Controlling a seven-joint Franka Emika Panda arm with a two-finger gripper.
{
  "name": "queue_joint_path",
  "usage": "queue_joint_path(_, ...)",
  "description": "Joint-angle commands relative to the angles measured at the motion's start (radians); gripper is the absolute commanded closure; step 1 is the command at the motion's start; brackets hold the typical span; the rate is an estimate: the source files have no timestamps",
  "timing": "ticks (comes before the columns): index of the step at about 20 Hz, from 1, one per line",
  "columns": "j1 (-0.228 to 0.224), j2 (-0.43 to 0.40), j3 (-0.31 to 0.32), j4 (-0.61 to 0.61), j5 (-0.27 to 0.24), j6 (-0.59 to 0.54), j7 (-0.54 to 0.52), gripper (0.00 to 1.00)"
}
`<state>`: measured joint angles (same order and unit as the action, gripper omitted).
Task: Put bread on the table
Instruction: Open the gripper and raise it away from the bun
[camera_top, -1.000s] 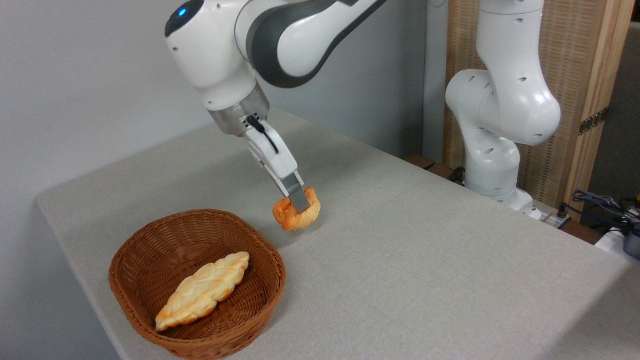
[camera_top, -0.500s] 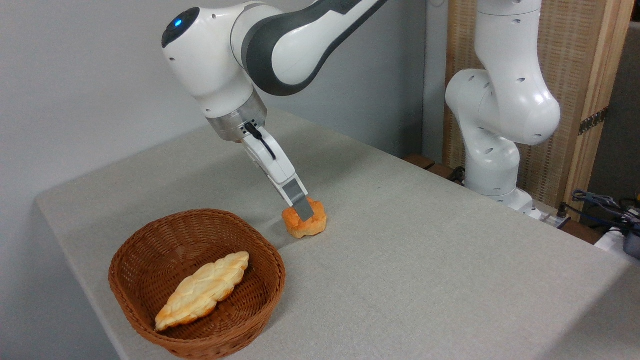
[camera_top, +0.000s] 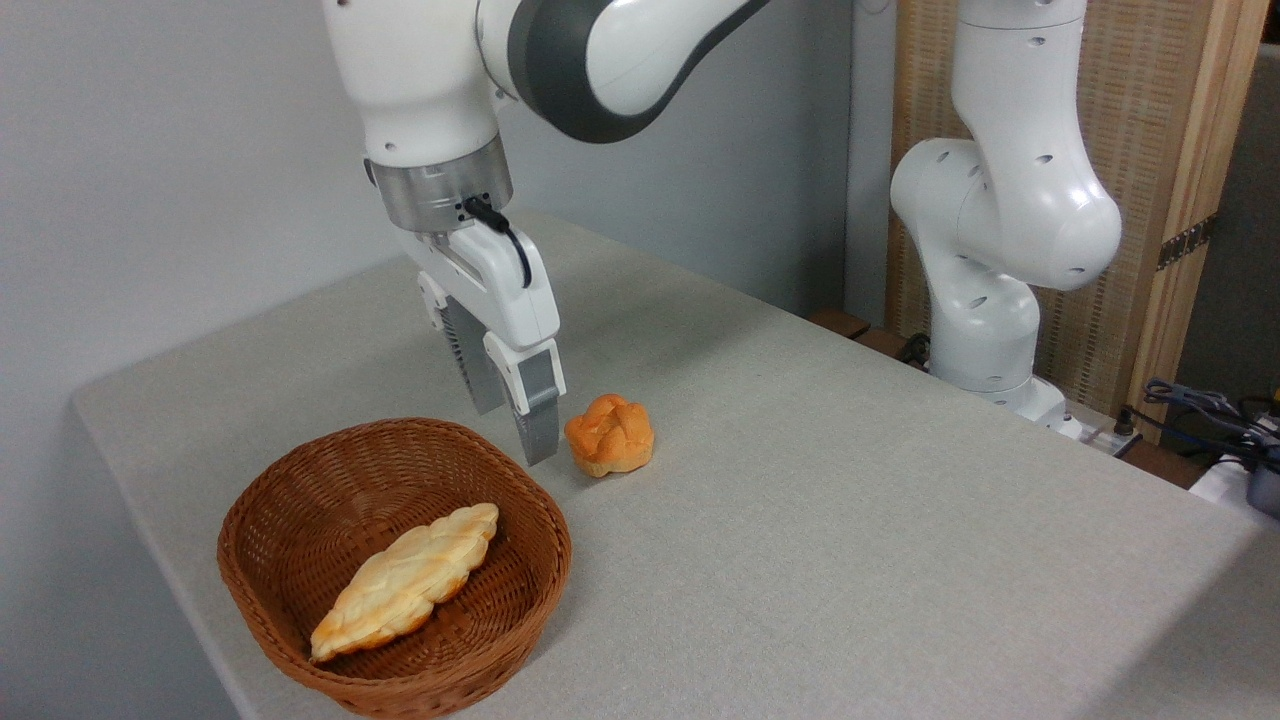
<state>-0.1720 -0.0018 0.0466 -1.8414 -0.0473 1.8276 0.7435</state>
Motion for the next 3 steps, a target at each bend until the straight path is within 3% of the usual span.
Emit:
queue_joint_path(1,-0.006,-0.004,0.044,0.047,0.001,0.007,0.005,0.00)
queue_joint_path(3,-0.006,-0.004,0.045,0.047,0.003,0.007,0.004,0.00)
